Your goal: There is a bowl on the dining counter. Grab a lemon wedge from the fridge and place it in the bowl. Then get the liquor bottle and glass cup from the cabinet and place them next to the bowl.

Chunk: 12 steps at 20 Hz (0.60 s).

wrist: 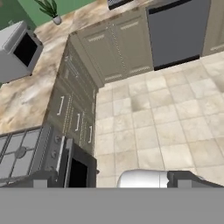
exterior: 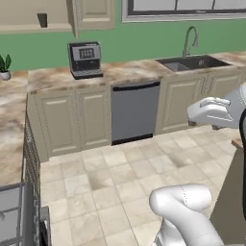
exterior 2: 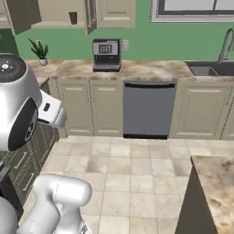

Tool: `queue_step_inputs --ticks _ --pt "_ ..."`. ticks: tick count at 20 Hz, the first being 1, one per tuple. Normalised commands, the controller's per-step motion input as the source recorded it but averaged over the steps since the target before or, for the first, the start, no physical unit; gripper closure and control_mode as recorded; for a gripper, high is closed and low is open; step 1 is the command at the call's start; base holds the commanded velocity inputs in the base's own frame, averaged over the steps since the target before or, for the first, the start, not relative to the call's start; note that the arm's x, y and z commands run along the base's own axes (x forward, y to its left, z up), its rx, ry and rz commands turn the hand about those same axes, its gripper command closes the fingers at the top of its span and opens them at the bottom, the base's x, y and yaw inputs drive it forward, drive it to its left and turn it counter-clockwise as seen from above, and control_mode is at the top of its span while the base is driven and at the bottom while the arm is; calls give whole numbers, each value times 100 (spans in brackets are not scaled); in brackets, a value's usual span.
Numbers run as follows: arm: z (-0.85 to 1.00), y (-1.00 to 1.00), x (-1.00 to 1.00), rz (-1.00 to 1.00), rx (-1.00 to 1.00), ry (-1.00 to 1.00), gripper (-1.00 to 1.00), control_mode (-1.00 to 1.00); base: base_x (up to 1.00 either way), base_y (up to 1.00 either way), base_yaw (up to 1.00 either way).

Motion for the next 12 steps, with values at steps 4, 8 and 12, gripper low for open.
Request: queue_step_inputs --ticks 4,8,12 --pt "0 0 0 0 0 0 -100 100 100 0 23" --pt "0 0 0 0 0 0 -100 100 100 0 21" --pt "0 0 0 0 0 0 -100 100 100 0 18"
